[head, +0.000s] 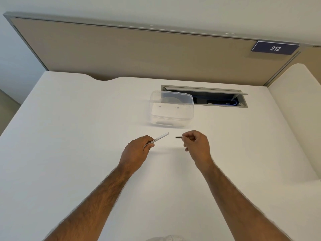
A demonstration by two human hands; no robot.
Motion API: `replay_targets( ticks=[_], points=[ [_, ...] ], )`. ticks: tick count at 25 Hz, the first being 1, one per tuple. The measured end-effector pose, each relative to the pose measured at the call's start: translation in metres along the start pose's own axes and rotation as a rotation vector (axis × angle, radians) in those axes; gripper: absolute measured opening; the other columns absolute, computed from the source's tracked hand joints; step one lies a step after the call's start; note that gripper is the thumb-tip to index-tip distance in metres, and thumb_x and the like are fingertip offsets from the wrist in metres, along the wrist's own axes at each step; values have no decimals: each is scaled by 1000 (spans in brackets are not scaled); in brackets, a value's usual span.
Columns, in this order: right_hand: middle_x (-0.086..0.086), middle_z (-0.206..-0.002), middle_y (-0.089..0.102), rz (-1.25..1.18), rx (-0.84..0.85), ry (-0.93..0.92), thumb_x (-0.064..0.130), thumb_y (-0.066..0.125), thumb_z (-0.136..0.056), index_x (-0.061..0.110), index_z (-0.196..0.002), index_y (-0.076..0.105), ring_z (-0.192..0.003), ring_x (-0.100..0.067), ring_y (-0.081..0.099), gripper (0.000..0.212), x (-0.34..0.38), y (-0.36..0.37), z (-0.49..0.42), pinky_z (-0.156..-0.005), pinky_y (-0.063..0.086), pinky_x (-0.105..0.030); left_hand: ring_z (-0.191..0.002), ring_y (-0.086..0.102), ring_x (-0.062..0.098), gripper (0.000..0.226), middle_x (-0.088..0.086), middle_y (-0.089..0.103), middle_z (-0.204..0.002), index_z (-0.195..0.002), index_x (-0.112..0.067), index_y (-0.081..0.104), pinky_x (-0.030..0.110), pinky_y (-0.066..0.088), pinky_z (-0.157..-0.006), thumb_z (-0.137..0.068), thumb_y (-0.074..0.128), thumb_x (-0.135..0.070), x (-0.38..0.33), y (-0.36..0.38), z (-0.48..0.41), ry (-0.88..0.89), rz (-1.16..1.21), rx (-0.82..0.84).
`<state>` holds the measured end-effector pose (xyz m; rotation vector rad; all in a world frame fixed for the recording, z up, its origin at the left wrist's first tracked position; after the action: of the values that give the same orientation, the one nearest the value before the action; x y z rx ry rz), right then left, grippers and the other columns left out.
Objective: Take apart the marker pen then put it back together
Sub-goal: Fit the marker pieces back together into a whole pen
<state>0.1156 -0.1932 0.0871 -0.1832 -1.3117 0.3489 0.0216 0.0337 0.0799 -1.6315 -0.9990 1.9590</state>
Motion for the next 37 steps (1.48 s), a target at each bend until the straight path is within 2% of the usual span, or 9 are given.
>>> replay_targets(
  ticks=[3,9,29,34,37],
  points=[
    [-7,-73,67,-187,62,-43,0,66,-87,6,-93,73,-63,-17,60,11,24,-7,4,-57,53,-27,-70,54,10,8,-12,59,-76,-97,-31,60,29,39,-59,-100,55,-35,-3,2,1,9,-28,11],
    [-8,-73,65,-261,162,-73,-3,67,-87,2,-95,75,-64,-17,59,12,39,-2,12,-59,53,-28,-73,55,12,8,-12,60,-78,-98,-30,61,29,42,-61,-100,55,-35,-11,2,2,31,-48,12],
    [0,-70,66,-147,196,-89,-3,67,-87,3,-91,75,-59,-12,58,10,37,-5,13,-59,53,-27,-74,55,11,9,-14,60,-80,-99,-30,62,26,39,-62,-101,54,-34,-19,1,5,65,-94,13],
    [0,-72,67,-74,212,-111,-2,68,-86,6,-92,75,-63,-12,59,12,34,-5,12,-61,53,-27,-81,58,13,11,-14,65,-88,-102,-29,62,30,47,-70,-101,53,-35,-18,3,5,92,-143,23],
    [-6,-77,68,-19,242,-138,-2,69,-85,8,-91,76,-65,-14,59,13,34,0,13,-62,53,-27,-85,60,14,12,-12,67,-94,-105,-29,62,34,51,-74,-101,52,-35,-22,6,5,127,-158,34]
  ],
)
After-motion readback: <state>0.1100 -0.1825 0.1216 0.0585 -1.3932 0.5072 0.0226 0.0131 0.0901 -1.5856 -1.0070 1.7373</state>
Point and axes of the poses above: each hand's wrist, its own z-axis away from the middle knuckle, its own y-axis out of the palm, x = y × z, the point moved 7 cm from there along -z, towards the middle knuckle
